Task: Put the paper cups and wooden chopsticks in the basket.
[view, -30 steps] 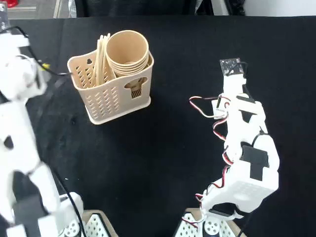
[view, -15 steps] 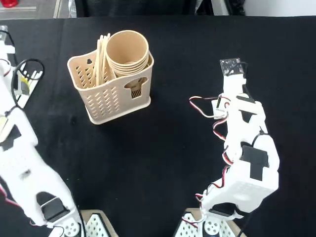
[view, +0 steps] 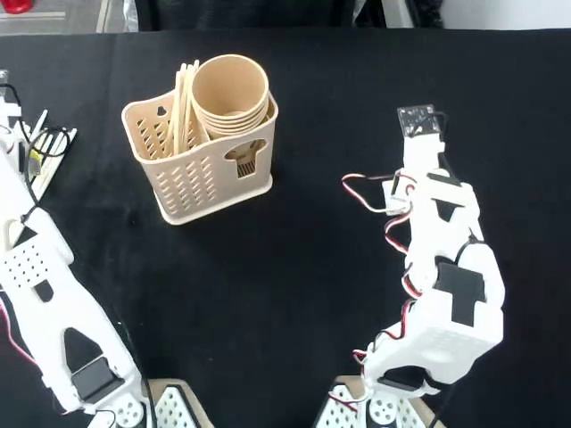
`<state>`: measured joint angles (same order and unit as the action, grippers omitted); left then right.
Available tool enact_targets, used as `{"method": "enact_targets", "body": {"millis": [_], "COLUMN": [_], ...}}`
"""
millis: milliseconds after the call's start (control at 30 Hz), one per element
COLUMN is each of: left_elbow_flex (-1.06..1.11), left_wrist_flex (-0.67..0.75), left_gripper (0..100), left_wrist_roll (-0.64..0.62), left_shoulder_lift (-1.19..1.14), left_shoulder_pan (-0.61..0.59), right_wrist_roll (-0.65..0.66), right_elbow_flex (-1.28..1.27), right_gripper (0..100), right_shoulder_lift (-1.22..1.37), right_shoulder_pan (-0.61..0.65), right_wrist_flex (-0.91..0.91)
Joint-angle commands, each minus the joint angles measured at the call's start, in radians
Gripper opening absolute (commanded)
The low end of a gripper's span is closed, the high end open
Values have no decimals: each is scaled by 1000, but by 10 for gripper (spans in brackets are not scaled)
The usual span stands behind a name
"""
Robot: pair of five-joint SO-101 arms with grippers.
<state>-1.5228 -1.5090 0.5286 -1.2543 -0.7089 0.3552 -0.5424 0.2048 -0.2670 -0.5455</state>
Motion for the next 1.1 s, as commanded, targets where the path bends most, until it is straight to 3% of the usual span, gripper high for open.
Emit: {"method": "enact_targets", "body": {"millis": [0, 200, 300, 500, 567, 800, 1000, 1067], "left_elbow_flex": [71, 242, 262, 205, 194, 137, -156, -139], "left_wrist_flex": [97, 252, 242, 226, 216, 97, -163, -199], "left_gripper": [202, 202, 197, 25, 36, 29, 29, 29], "left_wrist_roll": [-15, -55, -75, -77, -77, -77, -80, -81], "left_shoulder_lift": [17, -3, -2, -11, -12, -3, -2, 34], "left_shoulder_pan": [-10, -5, -10, -1, -1, 18, 79, 119], "right_wrist_roll": [9, 9, 9, 9, 9, 9, 9, 9], "right_elbow_flex": [-5, -5, -5, -5, -5, -5, -4, -4], "right_gripper": [14, 14, 14, 14, 14, 14, 14, 14], "right_shoulder_lift": [-59, -59, -59, -59, -59, -59, -59, -59], "right_shoulder_pan": [-2, -2, -2, -2, -2, -2, -2, -2], "right_wrist_flex": [3, 3, 3, 5, 5, 5, 5, 5]}}
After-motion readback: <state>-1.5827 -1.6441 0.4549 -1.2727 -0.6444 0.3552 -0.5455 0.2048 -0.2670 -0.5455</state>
